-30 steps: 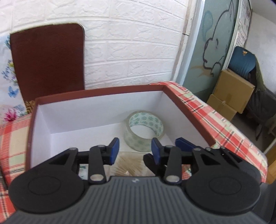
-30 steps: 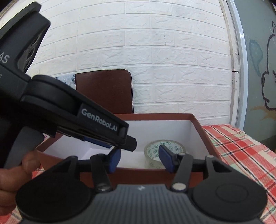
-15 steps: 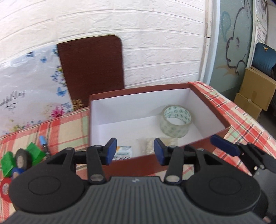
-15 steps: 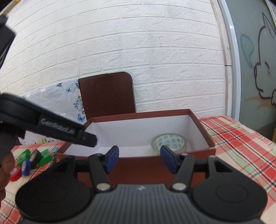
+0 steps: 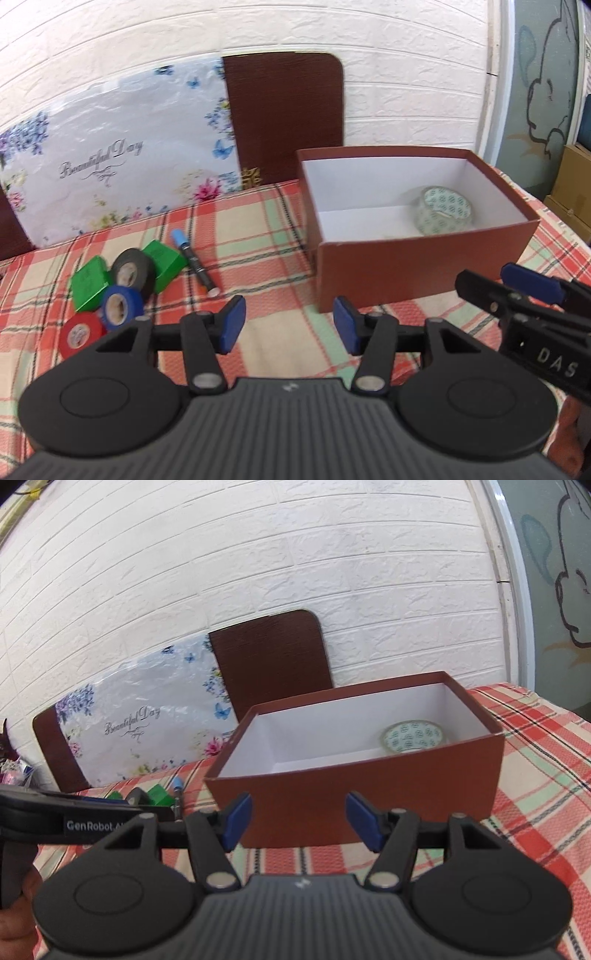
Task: Organize objects
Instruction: 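Move both grippers to the red tape roll and grasp it, then carry the red tape roll into the brown box and release, then move both grippers to the blue tape roll and grasp it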
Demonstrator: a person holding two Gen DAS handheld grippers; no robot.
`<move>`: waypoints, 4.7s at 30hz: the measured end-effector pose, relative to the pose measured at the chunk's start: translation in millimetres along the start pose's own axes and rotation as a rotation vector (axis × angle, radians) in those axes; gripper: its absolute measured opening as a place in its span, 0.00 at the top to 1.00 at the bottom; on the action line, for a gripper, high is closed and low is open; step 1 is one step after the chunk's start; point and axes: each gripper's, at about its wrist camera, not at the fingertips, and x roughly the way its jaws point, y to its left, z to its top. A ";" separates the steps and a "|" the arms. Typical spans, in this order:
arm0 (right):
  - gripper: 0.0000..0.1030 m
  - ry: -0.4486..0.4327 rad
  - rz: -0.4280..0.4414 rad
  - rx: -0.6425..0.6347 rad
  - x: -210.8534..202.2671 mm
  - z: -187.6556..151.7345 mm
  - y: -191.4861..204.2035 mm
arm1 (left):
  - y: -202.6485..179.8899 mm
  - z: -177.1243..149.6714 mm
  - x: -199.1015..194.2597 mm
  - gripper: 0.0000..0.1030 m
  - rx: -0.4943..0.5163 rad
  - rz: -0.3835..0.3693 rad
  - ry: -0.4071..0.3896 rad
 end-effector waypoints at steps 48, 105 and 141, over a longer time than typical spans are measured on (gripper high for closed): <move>0.29 0.235 0.389 -0.592 134.3 -88.8 297.8 | 313.7 -150.4 15.4 0.21 -0.457 0.563 -0.039; 0.29 0.252 0.181 -0.326 29.0 -96.4 60.0 | -10.7 -56.7 53.1 0.71 0.043 -0.266 0.304; 0.22 -0.102 -0.131 -0.111 50.0 15.1 -22.1 | -52.3 37.8 41.6 0.42 0.101 0.058 -0.071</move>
